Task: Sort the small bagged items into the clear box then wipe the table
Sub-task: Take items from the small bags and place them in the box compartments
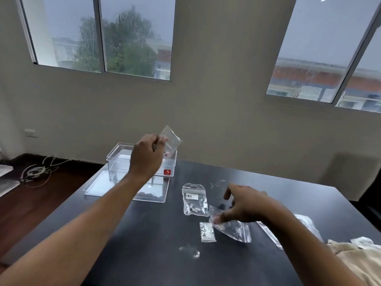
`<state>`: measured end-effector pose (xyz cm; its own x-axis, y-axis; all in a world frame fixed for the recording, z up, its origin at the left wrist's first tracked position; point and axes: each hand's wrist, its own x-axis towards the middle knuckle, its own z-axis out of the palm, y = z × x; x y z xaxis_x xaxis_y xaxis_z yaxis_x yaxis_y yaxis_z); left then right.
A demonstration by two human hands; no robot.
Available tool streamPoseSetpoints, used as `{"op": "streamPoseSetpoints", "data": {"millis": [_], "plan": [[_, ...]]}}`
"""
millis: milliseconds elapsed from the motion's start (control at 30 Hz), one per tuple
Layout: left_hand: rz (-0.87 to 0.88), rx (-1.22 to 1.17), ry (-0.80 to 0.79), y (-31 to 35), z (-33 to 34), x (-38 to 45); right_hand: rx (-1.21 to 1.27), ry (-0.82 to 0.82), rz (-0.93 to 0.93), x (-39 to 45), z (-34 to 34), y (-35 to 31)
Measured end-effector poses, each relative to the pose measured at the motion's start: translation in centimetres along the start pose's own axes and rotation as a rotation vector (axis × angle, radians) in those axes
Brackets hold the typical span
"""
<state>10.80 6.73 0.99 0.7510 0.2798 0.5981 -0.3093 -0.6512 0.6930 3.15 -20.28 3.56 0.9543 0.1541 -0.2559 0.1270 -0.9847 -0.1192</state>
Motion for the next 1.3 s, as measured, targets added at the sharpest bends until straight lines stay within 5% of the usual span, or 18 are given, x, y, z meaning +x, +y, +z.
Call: {"op": "streamPoseSetpoints", "data": {"millis": [433, 633, 867, 1000, 1300], "plan": [[-0.010, 0.289, 0.120, -5.3, -2.1, 0.4, 0.019, -0.121, -0.132, 2.3, -2.5, -0.5], [-0.007, 0.363, 0.165, -5.7, -1.7, 0.4, 0.540, -0.052, -0.275, 4.6, -6.6, -2.9], [-0.050, 0.201, 0.288, -6.3, -2.3, 0.7, 1.067, 0.262, -0.282, 12.0, -5.8, -8.9], [-0.020, 0.278, 0.184, -6.8, -2.0, 0.4, 0.931, 0.445, -0.300, 15.5, -4.5, -10.8], [-0.040, 0.435, 0.056, -7.0, -1.8, 0.1, 0.400, 0.395, -0.272, 17.9, -2.6, -12.7]]}}
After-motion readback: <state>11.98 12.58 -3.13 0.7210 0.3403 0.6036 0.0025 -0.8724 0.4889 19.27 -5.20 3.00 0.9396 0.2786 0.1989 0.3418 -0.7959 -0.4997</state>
